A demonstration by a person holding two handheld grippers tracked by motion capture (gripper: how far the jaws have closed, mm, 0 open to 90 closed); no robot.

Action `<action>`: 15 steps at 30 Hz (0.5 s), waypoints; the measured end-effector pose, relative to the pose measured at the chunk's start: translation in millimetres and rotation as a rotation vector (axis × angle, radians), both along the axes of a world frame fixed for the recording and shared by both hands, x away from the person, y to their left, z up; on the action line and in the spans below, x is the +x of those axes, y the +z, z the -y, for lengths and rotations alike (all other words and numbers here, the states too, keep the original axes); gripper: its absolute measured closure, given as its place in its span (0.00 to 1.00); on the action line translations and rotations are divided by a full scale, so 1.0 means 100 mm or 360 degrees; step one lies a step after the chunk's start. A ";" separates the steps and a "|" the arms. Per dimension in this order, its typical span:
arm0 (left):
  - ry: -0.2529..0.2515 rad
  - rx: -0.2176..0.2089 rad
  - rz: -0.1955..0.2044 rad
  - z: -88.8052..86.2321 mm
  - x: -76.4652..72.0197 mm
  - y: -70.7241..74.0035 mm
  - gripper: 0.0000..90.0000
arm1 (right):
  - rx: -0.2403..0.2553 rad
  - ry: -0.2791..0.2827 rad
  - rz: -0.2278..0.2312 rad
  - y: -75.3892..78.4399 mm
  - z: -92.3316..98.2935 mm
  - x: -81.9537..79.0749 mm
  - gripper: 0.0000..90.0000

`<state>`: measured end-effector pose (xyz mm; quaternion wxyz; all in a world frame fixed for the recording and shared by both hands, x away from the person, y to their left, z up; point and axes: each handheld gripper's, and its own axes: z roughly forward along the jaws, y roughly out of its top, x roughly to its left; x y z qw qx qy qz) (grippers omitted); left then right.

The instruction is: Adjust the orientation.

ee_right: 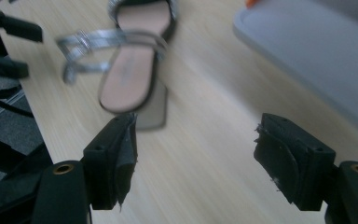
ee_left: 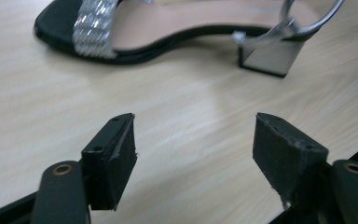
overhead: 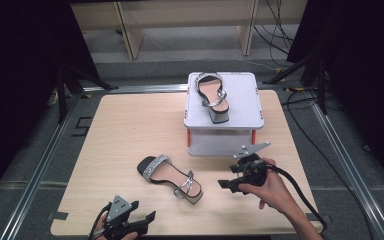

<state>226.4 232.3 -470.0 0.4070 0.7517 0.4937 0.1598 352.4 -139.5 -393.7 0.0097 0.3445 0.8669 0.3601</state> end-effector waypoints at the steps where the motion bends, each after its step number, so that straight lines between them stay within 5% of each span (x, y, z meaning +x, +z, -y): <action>1: 0.0000 0.0000 0.0000 0.00 0.00 0.00 0.31 | -0.0009 0.0031 0.0040 0.04 -0.08 0.04 0.33; 2: 0.0015 0.0000 -0.0020 -0.02 -0.01 -0.02 0.28 | -0.0002 0.0038 0.0008 0.09 -0.18 0.05 0.33; 3: 0.0016 0.0033 -0.0065 -0.04 -0.02 -0.06 0.26 | 0.0015 0.0088 0.0083 0.12 -0.27 0.10 0.33; 11: 0.0025 0.0092 -0.0069 -0.09 -0.01 -0.08 0.19 | 0.0018 0.0159 0.0032 0.19 -0.82 0.21 0.32; 15: 0.0031 0.0065 -0.0064 -0.09 -0.01 -0.08 0.19 | -0.0033 0.0199 0.0008 0.15 -1.11 0.28 0.31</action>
